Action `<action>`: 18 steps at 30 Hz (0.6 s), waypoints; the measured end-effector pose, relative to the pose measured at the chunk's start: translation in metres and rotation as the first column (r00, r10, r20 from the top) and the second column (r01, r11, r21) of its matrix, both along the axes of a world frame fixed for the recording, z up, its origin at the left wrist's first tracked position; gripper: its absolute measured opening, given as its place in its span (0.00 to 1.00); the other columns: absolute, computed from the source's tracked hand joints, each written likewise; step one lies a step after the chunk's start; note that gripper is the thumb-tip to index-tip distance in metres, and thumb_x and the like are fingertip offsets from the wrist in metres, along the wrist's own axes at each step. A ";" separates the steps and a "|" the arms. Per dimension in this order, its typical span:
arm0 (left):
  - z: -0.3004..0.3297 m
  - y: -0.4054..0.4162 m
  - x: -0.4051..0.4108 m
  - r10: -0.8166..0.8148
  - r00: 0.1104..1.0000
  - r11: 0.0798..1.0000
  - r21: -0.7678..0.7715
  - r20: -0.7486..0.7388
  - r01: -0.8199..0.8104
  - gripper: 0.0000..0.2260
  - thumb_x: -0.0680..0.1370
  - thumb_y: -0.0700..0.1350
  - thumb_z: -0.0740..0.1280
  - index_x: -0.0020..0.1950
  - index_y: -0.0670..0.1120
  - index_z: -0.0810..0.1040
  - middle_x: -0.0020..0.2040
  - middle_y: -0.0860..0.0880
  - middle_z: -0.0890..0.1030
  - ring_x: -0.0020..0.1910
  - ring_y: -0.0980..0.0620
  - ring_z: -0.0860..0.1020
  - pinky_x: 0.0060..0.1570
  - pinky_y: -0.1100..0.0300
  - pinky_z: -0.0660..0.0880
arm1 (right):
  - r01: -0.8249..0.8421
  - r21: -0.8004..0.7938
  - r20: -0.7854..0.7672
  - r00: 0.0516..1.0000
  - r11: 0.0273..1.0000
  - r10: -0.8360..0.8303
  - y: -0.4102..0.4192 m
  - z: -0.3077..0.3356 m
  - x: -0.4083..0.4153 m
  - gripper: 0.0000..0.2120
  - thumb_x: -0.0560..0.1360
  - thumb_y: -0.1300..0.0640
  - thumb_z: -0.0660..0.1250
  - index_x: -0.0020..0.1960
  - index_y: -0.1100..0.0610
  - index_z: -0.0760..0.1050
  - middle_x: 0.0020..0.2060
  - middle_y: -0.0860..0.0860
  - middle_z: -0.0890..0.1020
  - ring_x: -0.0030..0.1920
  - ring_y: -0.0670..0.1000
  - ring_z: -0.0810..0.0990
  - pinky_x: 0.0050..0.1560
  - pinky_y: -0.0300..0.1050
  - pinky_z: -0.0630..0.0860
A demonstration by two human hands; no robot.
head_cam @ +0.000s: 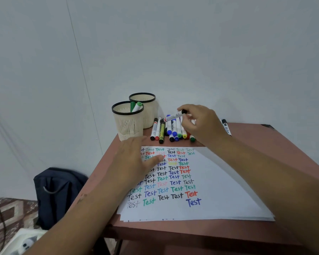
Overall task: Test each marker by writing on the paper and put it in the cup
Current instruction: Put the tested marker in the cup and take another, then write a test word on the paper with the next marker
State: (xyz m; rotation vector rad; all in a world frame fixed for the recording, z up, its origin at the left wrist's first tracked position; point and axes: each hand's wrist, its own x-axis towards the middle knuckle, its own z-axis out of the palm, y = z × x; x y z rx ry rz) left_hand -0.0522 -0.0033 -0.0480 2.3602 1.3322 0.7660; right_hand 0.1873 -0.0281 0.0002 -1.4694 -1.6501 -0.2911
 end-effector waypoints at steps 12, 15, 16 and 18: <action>0.000 -0.012 -0.003 -0.184 0.980 0.968 0.185 0.069 0.169 0.19 0.83 0.57 0.56 0.73 0.54 0.67 0.61 0.57 0.74 0.58 0.61 0.71 0.58 0.64 0.69 | -0.371 0.004 -0.828 0.519 0.928 0.211 -0.067 -0.006 -0.054 0.13 0.83 0.68 0.60 0.53 0.57 0.82 0.44 0.54 0.88 0.46 0.54 0.88 0.51 0.48 0.85; 0.002 -0.014 -0.003 -0.196 0.976 0.959 0.226 0.094 0.171 0.11 0.83 0.59 0.52 0.53 0.56 0.70 0.41 0.60 0.71 0.40 0.61 0.70 0.37 0.64 0.62 | -0.411 0.014 -0.923 0.346 0.912 0.170 -0.070 -0.004 -0.064 0.07 0.83 0.64 0.63 0.54 0.61 0.81 0.45 0.61 0.86 0.43 0.55 0.86 0.47 0.46 0.85; 0.003 -0.015 -0.003 -0.208 0.973 0.957 0.230 0.104 0.180 0.11 0.82 0.59 0.52 0.48 0.57 0.68 0.37 0.58 0.70 0.37 0.59 0.70 0.34 0.62 0.61 | -0.447 0.013 -0.945 0.287 0.894 0.157 -0.071 -0.003 -0.068 0.05 0.83 0.62 0.65 0.54 0.61 0.80 0.45 0.63 0.85 0.42 0.55 0.85 0.46 0.45 0.85; 0.001 -0.016 -0.005 -0.222 0.970 0.953 0.230 0.094 0.196 0.10 0.83 0.59 0.54 0.43 0.59 0.65 0.33 0.56 0.71 0.34 0.57 0.71 0.31 0.61 0.61 | -0.506 -0.028 -0.960 0.255 0.862 0.118 -0.070 -0.003 -0.073 0.08 0.81 0.57 0.69 0.54 0.62 0.81 0.42 0.61 0.84 0.40 0.52 0.83 0.45 0.44 0.84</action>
